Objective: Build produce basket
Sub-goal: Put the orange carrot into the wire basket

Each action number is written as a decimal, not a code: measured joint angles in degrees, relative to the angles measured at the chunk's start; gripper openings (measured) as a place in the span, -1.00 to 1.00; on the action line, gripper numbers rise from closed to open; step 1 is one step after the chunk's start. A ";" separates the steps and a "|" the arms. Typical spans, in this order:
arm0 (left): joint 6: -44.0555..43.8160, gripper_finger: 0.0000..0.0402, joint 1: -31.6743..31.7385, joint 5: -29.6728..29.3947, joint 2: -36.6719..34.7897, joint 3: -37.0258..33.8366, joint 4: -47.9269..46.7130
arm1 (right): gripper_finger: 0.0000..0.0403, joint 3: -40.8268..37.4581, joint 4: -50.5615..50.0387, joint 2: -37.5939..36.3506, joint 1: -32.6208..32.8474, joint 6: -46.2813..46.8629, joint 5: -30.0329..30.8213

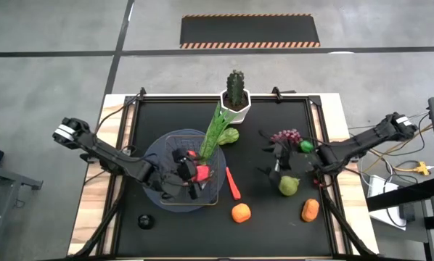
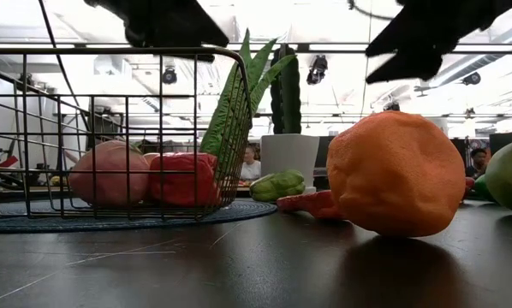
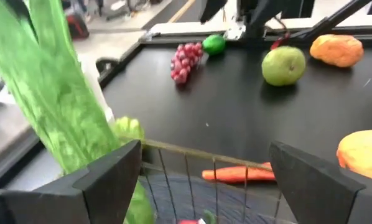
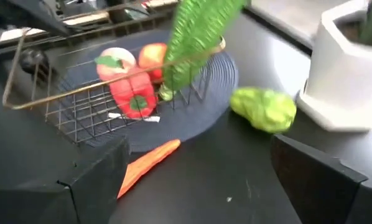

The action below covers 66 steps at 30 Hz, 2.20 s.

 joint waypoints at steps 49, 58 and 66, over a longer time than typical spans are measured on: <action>32.44 0.66 0.42 -2.02 -7.00 -0.89 7.32 | 0.62 40.49 -36.83 43.71 -3.44 27.11 -21.62; 32.44 0.66 0.37 -2.02 -7.04 -0.89 7.32 | 0.62 45.27 -36.35 53.38 -2.24 29.70 -19.57; 32.42 0.66 -0.07 -2.02 -7.07 -0.92 7.30 | 0.62 45.96 -32.98 56.24 -1.63 30.32 -18.54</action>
